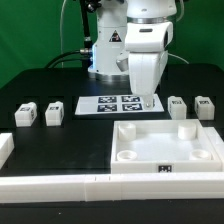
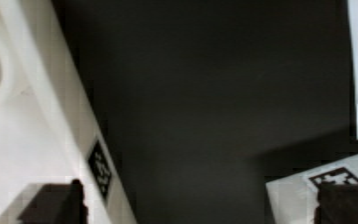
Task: Assemble one leg
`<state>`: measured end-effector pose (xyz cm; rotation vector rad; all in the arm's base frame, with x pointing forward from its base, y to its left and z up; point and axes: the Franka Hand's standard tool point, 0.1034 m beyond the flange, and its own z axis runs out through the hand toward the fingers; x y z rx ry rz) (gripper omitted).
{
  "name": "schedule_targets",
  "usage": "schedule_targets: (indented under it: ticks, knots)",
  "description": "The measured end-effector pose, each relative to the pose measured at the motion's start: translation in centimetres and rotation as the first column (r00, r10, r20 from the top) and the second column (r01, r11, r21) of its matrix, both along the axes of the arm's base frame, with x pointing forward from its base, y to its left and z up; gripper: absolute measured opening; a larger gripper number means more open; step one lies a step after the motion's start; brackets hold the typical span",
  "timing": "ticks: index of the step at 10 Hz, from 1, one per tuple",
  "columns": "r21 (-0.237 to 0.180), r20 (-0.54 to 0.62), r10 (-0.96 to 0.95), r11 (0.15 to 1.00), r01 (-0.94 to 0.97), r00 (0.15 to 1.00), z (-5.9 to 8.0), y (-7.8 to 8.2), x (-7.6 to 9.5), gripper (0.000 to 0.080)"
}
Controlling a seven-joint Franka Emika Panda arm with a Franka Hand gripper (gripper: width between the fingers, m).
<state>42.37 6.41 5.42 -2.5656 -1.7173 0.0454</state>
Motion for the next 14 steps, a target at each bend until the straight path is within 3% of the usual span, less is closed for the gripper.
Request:
schedule_targets:
  ticks: [3,6,9,12,14]
  knots:
    - [-0.011,-0.011,-0.345,0.939,0.345,0.939,-0.2,-0.1,-0.3,0.0649]
    - [-0.037,-0.048,-0.735,0.678,0.734,0.676,-0.6,0.6,-2.1,0.0649]
    - [-0.088,-0.052,-0.937,0.350,0.933,0.346,-0.3,2.8,-2.6,0.0649]
    - [-0.092,-0.047,-0.946,0.323,0.942,0.320,0.0,6.9,-3.6,0.0649]
    - [-0.087,-0.052,-0.936,0.352,0.932,0.348,-0.1,9.3,-4.4,0.0649]
